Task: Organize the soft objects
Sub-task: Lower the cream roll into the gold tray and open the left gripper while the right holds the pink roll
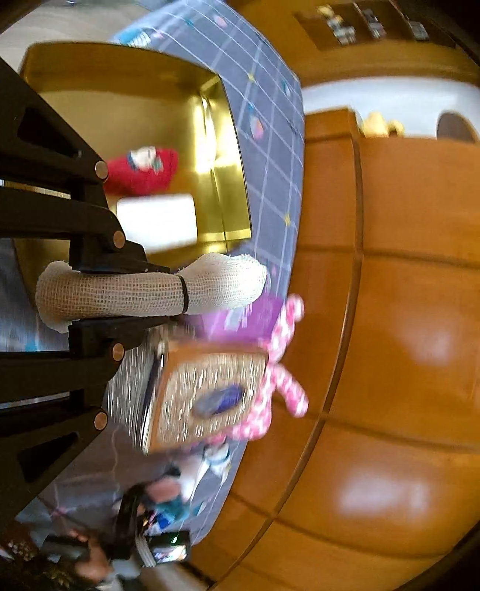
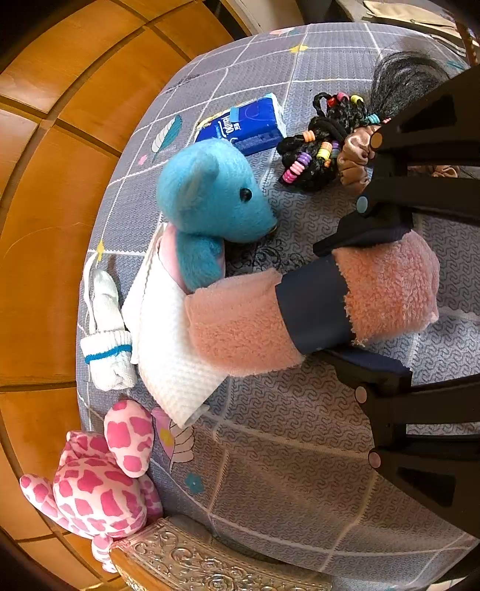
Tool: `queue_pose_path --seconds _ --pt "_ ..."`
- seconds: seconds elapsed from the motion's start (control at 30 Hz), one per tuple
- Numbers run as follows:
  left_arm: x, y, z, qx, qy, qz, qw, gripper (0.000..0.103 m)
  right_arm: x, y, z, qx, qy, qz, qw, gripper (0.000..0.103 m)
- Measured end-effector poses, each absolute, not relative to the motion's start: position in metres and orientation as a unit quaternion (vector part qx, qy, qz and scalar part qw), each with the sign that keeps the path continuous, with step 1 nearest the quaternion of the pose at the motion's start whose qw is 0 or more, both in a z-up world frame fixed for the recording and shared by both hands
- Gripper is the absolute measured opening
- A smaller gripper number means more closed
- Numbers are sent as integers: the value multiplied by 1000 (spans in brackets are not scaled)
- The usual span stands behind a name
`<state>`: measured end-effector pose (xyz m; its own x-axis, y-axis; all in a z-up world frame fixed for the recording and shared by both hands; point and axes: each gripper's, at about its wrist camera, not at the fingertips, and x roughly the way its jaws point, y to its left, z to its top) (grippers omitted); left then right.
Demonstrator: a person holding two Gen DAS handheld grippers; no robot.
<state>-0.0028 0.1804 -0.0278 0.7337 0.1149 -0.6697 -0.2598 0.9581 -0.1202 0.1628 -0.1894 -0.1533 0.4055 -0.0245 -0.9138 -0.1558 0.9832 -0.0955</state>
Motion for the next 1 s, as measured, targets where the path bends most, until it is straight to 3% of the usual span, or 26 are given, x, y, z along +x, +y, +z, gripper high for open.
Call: queue_pose_path --seconds 0.8,0.97,1.0 --pt "-32 344 -101 -194 407 286 845 19 158 -189 -152 -89 538 33 837 47" --pt "-37 355 -110 -206 410 298 837 31 158 -189 -152 -89 538 30 838 47" --pt "-38 355 -110 -207 409 299 837 40 158 -188 -152 -89 538 29 838 47"
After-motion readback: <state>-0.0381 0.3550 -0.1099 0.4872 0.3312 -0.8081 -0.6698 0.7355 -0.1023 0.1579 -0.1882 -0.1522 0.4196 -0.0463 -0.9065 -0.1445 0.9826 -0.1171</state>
